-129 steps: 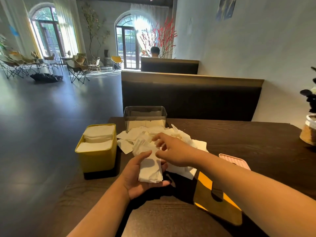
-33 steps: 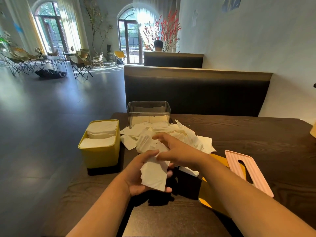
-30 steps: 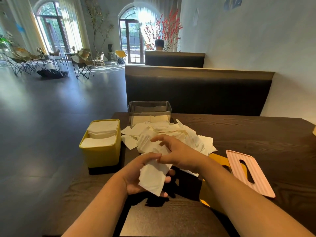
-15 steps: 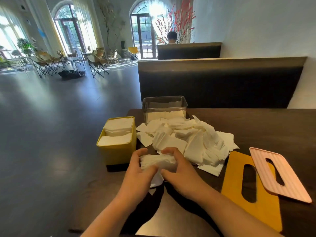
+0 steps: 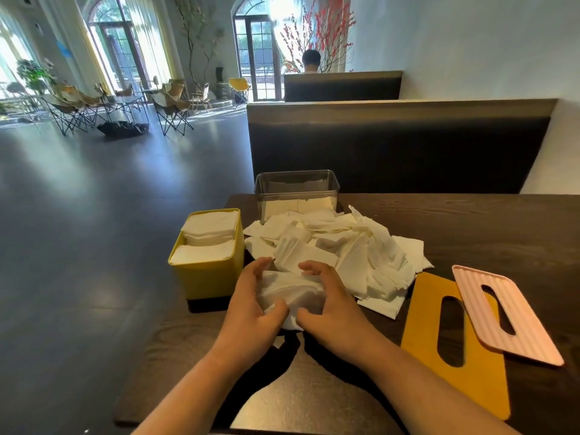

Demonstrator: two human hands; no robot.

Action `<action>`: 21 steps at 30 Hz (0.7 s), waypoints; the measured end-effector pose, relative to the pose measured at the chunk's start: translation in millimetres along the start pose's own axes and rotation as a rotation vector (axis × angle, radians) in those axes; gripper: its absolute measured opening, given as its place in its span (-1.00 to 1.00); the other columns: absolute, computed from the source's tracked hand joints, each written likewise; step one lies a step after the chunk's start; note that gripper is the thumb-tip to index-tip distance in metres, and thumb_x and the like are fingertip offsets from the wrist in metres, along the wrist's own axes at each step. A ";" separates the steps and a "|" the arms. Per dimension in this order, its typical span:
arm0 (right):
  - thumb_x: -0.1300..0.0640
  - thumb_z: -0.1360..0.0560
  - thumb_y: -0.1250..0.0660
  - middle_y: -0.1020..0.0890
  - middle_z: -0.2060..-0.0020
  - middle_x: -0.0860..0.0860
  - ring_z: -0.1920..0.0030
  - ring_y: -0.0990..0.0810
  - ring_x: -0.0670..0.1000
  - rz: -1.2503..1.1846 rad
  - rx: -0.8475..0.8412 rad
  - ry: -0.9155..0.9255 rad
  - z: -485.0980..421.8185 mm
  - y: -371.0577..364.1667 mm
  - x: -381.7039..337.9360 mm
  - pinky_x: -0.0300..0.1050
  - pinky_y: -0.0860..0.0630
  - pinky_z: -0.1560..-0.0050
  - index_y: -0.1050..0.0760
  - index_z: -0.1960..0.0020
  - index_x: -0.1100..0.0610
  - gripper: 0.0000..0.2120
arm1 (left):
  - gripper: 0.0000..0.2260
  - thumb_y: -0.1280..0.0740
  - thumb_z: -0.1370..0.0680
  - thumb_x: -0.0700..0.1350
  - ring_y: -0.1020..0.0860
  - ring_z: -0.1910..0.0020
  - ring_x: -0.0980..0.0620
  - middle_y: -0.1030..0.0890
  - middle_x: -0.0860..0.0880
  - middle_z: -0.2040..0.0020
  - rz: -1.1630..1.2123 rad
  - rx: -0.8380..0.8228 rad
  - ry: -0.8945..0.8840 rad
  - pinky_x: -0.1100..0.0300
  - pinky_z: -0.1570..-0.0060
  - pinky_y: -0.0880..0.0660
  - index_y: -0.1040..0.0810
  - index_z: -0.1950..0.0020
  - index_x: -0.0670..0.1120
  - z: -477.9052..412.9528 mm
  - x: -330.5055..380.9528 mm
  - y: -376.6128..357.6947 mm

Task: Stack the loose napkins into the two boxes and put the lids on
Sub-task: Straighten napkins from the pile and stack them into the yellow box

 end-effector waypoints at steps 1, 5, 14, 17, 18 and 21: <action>0.20 -0.49 -0.41 -0.41 -0.31 -0.30 -0.33 -0.43 -0.31 0.005 0.020 0.000 -0.8 0.1 1.1 -0.28 -0.47 -0.28 -0.32 -0.34 -0.36 -0.38 | -0.36 -0.48 -0.53 -0.16 -0.50 -0.37 0.17 -0.48 0.16 -0.41 0.004 0.007 0.013 0.01 -0.40 -0.53 -0.32 -0.52 0.20 -1.0 -2.4 0.1; 0.25 -0.54 -0.32 -0.51 -0.28 -0.20 -0.27 -0.54 -0.16 -0.007 0.063 -0.032 -3.1 -0.3 3.8 -0.09 -0.55 -0.32 -0.35 -0.32 -0.38 -0.41 | -0.30 -0.51 -0.49 -0.08 -0.50 -0.34 0.24 -0.46 0.14 -0.41 0.000 -0.038 0.029 0.19 -0.36 -0.53 -0.26 -0.53 0.25 -1.2 -3.0 -0.6; 0.26 -0.52 -0.36 -0.51 -0.28 -0.16 -0.26 -0.56 -0.11 -0.086 0.078 -0.060 -5.2 4.6 4.2 -0.02 -0.58 -0.31 -0.38 -0.31 -0.38 -0.39 | -0.34 -0.50 -0.54 -0.13 -0.39 -0.41 0.31 -0.41 0.18 -0.44 -0.118 0.042 -0.028 0.15 -0.44 -0.45 -0.28 -0.54 0.22 -3.1 -11.9 -2.5; 0.21 -0.47 -0.42 -0.49 -0.30 -0.21 -0.26 -0.56 -0.14 -0.085 0.053 -0.060 -3.9 4.4 3.0 -0.10 -0.57 -0.30 -0.34 -0.34 -0.38 -0.36 | -0.38 -0.45 -0.59 -0.10 -0.37 -0.44 0.30 -0.37 0.18 -0.48 -0.154 -0.006 -0.080 0.13 -0.47 -0.40 -0.26 -0.55 0.22 -1.7 -8.7 -6.0; 0.24 -0.47 -0.40 -0.50 -0.28 -0.20 -0.23 -0.57 -0.14 -0.086 0.063 -0.061 -4.3 4.8 3.4 -0.10 -0.58 -0.28 -0.35 -0.33 -0.37 -0.36 | -0.37 -0.46 -0.59 -0.11 -0.35 -0.45 0.31 -0.34 0.18 -0.49 -0.156 -0.030 -0.091 0.14 -0.49 -0.38 -0.23 -0.54 0.24 -1.2 -7.6 -7.2; 0.33 -0.51 -0.32 -0.55 -0.21 -0.11 -0.12 -0.63 -0.08 -0.116 0.121 -0.067 -8.1 5.5 7.3 0.00 -0.62 -0.22 -0.40 -0.27 -0.37 -0.38 | -0.31 -0.50 -0.51 -0.01 -0.35 -0.45 0.24 -0.32 0.18 -0.47 -0.204 -0.031 -0.144 0.12 -0.45 -0.40 -0.23 -0.54 0.22 -0.1 -7.7 -8.0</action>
Point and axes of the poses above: each hand's wrist, its own z-axis away from the middle knuckle, its own y-axis out of the back of the hand, x = y × z, the point moved 2 cm from there along -z, towards the middle knuckle
